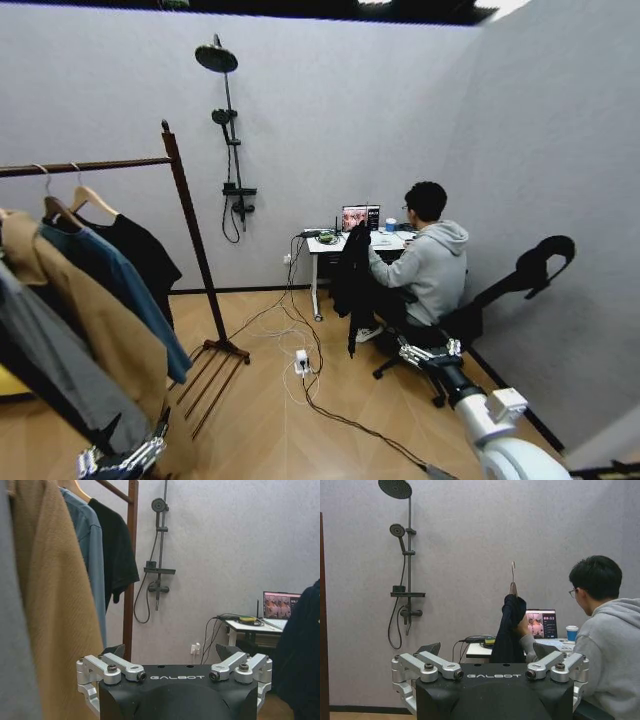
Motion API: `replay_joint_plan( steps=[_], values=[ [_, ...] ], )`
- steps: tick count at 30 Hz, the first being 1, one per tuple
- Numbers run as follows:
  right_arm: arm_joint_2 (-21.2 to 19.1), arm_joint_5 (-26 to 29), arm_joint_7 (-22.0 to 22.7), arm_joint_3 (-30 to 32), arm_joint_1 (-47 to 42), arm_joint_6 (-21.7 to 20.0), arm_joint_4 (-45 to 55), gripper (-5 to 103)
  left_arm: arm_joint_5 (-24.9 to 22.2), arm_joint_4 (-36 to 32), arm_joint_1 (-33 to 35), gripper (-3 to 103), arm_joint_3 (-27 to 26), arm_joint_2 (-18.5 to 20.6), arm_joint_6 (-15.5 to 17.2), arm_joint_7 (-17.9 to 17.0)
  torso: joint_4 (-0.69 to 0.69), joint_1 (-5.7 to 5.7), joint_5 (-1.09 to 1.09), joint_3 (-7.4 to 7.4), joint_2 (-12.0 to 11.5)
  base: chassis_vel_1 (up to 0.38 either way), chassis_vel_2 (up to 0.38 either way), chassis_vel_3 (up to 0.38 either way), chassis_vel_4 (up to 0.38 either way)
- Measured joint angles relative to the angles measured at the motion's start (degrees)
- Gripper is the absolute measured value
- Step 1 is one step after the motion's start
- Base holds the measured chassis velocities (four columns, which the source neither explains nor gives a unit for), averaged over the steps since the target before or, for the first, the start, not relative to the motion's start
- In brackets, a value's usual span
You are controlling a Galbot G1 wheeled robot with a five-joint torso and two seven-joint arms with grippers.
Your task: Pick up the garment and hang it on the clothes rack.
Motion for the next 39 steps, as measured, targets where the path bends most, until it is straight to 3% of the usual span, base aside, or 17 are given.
replay_joint_plan(
  steps=[2,5,6,8,11,13,15,20,23,27,28,29,32,39],
  values=[
    [0.00,-0.05,-0.01,0.00,-0.03,0.02,0.00,100,0.00,0.00,0.00,100,0.00,0.00,0.00,0.00,0.02,0.00,0.09,0.01,0.00,-0.379,0.350,0.371,-0.367],
    [0.01,-0.45,-0.01,-0.04,-0.01,0.07,0.01,100,0.00,0.00,0.00,100,0.00,0.00,0.00,0.01,0.00,0.02,-0.06,0.01,0.00,-0.368,0.348,0.371,-0.356],
    [0.01,-0.58,-0.01,-0.11,0.02,0.07,0.00,100,0.00,0.00,0.00,100,0.00,0.00,0.00,0.02,0.00,-0.01,0.08,0.00,0.01,-0.335,0.376,0.375,-0.360],
    [0.01,-0.70,-0.01,-0.15,0.08,0.07,0.00,100,0.00,0.00,0.00,100,0.00,0.00,0.00,0.01,0.02,0.01,0.08,0.01,0.00,-0.335,0.376,0.330,-0.350],
    [0.00,-1.15,-0.05,-0.27,0.19,0.06,0.00,100,0.00,0.00,0.00,100,0.00,0.00,0.00,0.00,0.00,0.02,-0.05,0.01,-0.01,-0.345,0.357,0.342,-0.342],
    [-0.08,-1.43,-0.45,-0.36,0.31,-0.04,-0.07,100,0.00,0.00,0.00,100,0.00,0.00,0.00,0.00,0.02,0.01,0.09,0.02,-0.01,-0.357,0.366,0.343,-0.332],
    [-0.17,-1.54,-0.52,-0.39,0.49,-0.19,-0.09,100,0.00,0.00,0.00,100,0.00,0.00,0.00,0.01,0.01,0.03,-0.04,0.01,-0.01,-0.348,0.355,0.345,-0.333],
    [-0.37,-3.38,-0.46,-0.33,1.54,-2.15,-0.11,100,0.00,0.00,0.00,100,0.00,0.00,0.00,0.00,0.04,0.09,0.07,0.05,-0.03,-0.285,0.305,0.302,-0.273],
    [-0.41,-4.49,0.83,-0.30,2.68,-3.26,-0.62,100,0.00,0.00,-0.01,100,0.00,0.01,0.00,0.01,-0.03,0.06,0.00,0.02,-0.03,-0.237,0.143,0.096,-0.177],
    [-3.17,-1.99,3.19,-0.81,6.05,-4.94,-2.98,100,0.00,0.00,-0.01,100,0.00,0.01,0.00,0.00,0.02,0.05,0.02,0.03,-0.03,-0.022,0.061,0.035,-0.007],
    [-5.72,0.81,4.43,-1.17,8.45,-6.30,-4.30,100,0.00,0.00,0.00,100,0.00,0.00,0.00,0.00,0.02,-0.05,0.04,-0.01,0.01,0.042,-0.071,-0.019,0.059],
    [-5.72,0.81,4.43,-1.17,8.45,-6.30,-4.30,100,0.00,0.00,0.00,100,0.00,0.00,0.00,0.00,0.02,-0.05,0.04,-0.01,0.01,0.042,-0.071,-0.019,0.059],
    [-12.97,4.90,7.26,-1.87,15.32,-8.96,-8.53,100,0.00,0.00,0.01,100,0.00,0.00,0.00,0.02,0.01,-0.08,0.02,-0.01,0.03,0.065,-0.082,-0.080,0.081],
    [-19.60,8.10,10.17,-3.38,24.65,-12.05,-15.63,100,0.00,0.00,0.01,100,0.00,0.00,0.00,0.01,0.00,0.00,0.04,0.01,0.00,0.011,-0.019,-0.021,0.014]
  ],
)
